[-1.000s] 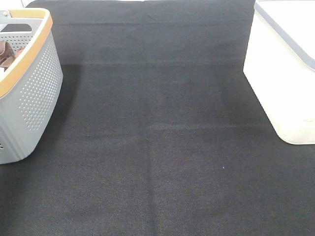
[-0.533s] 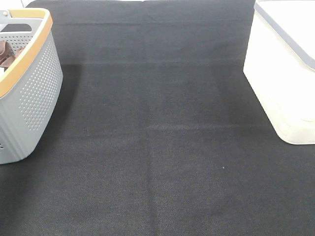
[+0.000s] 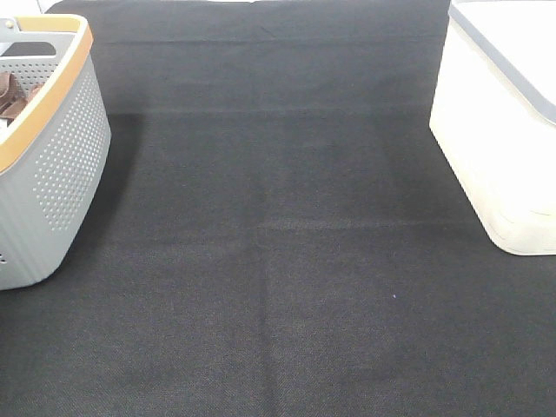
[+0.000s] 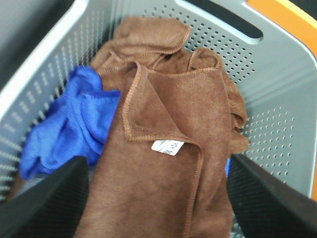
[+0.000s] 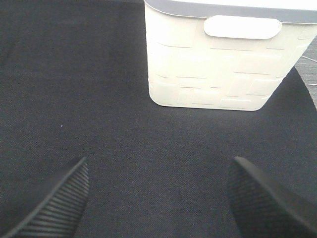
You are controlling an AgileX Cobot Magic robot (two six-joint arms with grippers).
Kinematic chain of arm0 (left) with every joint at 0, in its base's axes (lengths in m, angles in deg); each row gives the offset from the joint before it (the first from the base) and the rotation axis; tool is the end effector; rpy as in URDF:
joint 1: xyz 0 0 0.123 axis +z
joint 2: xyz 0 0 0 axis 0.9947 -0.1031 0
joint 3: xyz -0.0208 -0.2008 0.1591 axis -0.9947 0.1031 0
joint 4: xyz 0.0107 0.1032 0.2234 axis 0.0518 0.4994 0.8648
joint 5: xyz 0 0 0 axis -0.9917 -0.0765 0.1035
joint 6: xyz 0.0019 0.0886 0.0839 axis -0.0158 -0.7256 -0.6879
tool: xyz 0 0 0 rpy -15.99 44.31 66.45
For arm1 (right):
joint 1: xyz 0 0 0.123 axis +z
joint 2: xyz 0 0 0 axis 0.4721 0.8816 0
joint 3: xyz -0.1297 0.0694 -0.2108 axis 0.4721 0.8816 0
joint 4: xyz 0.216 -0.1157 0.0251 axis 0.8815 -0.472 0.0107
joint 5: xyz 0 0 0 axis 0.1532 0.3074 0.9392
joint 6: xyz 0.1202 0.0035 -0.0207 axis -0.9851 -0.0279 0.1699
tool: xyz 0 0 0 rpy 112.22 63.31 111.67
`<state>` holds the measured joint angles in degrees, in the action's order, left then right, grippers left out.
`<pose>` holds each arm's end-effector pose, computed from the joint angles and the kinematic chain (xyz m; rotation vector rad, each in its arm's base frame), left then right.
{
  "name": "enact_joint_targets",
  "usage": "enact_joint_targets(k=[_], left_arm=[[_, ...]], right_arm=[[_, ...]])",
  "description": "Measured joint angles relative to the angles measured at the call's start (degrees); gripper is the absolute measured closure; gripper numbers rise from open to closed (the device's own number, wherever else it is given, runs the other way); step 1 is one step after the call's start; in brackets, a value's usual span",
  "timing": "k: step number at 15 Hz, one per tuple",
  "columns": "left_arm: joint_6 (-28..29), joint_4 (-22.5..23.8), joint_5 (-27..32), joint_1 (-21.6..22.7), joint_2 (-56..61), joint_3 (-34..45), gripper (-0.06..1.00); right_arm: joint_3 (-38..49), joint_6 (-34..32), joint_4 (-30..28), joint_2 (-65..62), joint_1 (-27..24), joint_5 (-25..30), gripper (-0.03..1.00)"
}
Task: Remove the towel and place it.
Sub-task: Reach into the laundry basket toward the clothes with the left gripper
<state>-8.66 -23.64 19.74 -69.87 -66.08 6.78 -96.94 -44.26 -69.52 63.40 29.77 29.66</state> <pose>0.3791 0.0808 0.2475 -0.7582 2.3060 -0.2304 0.0447 0.0020 0.2611 -0.0849 2.0389 -0.0086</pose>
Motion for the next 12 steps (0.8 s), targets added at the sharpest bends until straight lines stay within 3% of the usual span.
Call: enact_joint_targets(k=[3, 4, 6, 9, 12], left_arm=[[-6.8, -16.3, 7.3, 5.7, -7.6, -6.9, 0.21], [-6.8, -16.3, 7.3, 5.7, -7.6, -6.9, 0.21], [-9.4, -23.1, 11.5, 7.0, -12.5, -10.8, 0.21], [-9.7, -26.1, 17.9, 7.1, -20.3, -17.9, 0.21], [-9.2, -25.4, 21.0, 7.1, -24.5, -23.1, 0.21]], right_arm=[[0.0, 0.0, 0.1, 0.0, 0.0, 0.0, 0.23], [0.0, 0.0, 0.1, 0.0, 0.0, 0.0, 0.23], [0.0, 0.0, 0.1, 0.0, 0.0, 0.0, 0.23], [0.0, 0.0, 0.1, 0.0, 0.0, 0.0, 0.23], [0.0, 0.0, 0.1, 0.0, 0.0, 0.0, 0.23]])
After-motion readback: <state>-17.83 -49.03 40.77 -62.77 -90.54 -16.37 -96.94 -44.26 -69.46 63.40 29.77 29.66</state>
